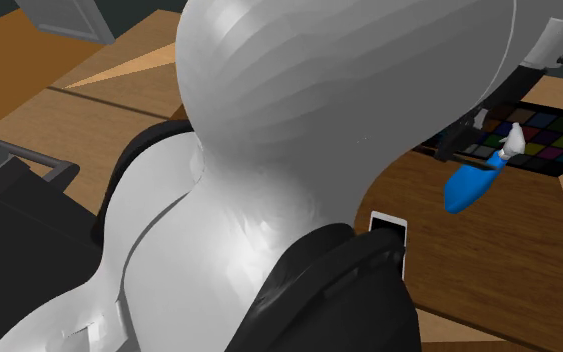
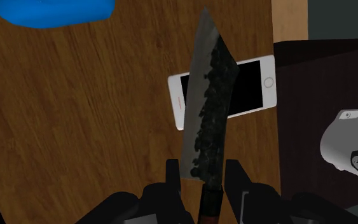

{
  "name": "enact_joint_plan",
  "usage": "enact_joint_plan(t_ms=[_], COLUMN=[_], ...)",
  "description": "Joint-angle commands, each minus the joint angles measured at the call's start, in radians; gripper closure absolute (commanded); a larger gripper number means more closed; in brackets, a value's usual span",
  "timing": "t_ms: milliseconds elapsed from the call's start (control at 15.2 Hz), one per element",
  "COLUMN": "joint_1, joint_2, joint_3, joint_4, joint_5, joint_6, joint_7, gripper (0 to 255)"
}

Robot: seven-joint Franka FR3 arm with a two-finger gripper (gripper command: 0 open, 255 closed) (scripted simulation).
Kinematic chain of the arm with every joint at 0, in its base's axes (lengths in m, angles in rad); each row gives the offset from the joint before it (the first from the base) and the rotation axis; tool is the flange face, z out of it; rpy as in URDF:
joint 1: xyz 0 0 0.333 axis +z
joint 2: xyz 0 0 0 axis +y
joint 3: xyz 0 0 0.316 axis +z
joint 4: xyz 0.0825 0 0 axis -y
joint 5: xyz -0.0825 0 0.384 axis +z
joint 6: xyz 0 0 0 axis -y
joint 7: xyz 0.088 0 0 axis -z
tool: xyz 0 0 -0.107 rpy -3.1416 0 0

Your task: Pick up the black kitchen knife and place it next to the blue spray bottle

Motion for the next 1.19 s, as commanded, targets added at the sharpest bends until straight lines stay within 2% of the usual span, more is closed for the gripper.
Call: enact_joint_plan(t_ms=[0,1122], joint_1=[0.009,0.047], joint_2=[-0.008,-0.025], joint_3=[0.000,0.007], joint_4=[-0.040,-0.295], joint_5=[-0.004,-0.010], joint_6=[0.033,0.271], joint_7=[0.001,0.001], gripper=[255,255])
